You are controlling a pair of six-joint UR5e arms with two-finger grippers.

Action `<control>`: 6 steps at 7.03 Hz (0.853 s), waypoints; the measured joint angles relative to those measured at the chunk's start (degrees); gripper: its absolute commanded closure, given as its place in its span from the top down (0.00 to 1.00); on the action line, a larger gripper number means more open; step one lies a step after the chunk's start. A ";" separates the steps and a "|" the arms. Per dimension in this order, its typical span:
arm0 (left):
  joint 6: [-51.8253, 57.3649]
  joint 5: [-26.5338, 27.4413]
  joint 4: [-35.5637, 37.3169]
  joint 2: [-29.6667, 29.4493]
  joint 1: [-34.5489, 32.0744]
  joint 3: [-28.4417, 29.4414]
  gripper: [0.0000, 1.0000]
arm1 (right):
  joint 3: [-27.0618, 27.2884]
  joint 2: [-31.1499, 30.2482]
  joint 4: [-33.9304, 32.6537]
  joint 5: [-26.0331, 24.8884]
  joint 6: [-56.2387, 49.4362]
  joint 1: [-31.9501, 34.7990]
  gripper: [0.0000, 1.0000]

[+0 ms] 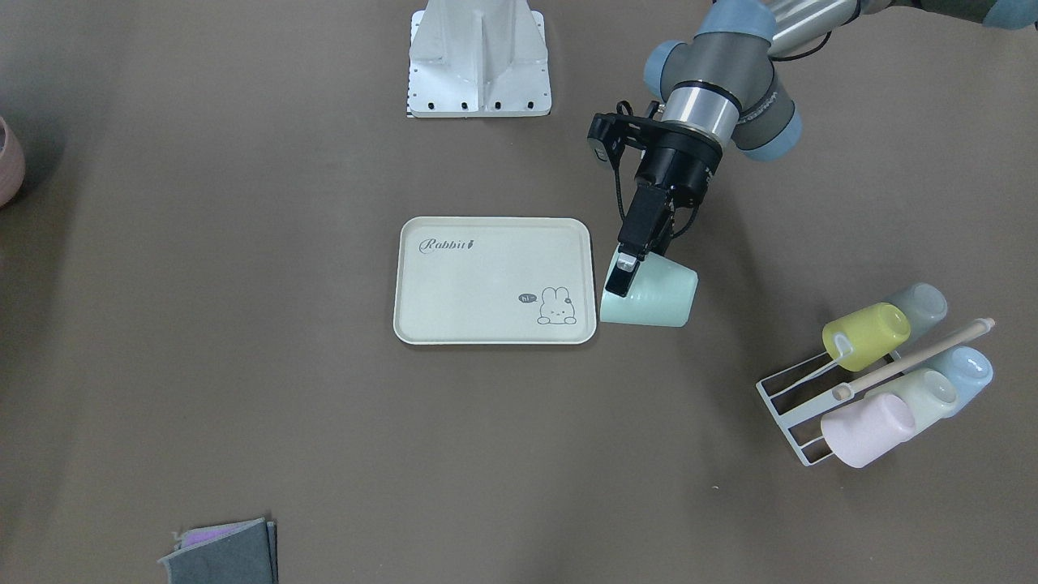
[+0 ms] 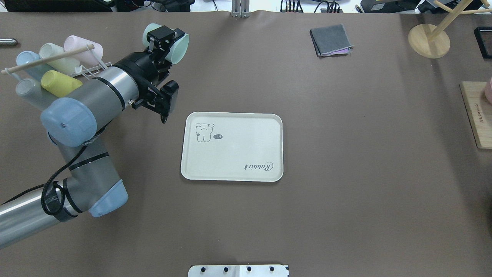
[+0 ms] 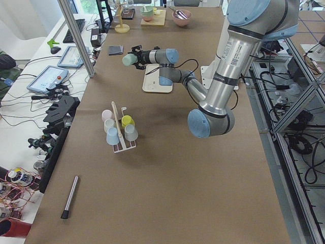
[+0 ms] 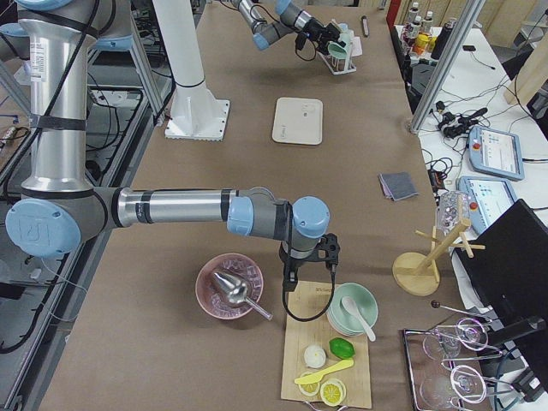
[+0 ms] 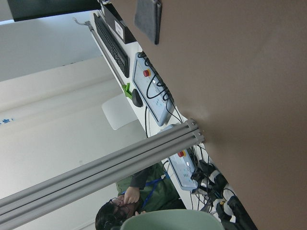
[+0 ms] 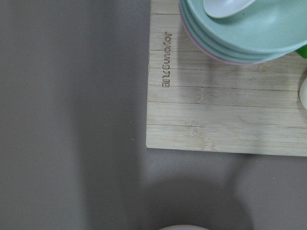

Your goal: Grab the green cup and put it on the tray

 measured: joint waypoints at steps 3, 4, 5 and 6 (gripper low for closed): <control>-28.10 -4.79 -5.51 -3.45 1.10 7.06 0.46 | 0.08 -0.09 0.00 0.03 -0.01 0.00 1.00; -38.36 -6.52 -5.79 -4.42 1.77 8.88 0.44 | 0.07 -0.14 0.00 0.02 -0.01 0.00 1.00; -48.57 -8.37 -5.94 -5.31 2.60 10.16 0.43 | 0.08 -0.19 0.00 0.01 0.00 0.00 1.00; -59.14 -9.99 -6.70 -6.23 3.91 11.35 0.42 | 0.08 -0.23 0.00 0.03 -0.01 0.00 1.00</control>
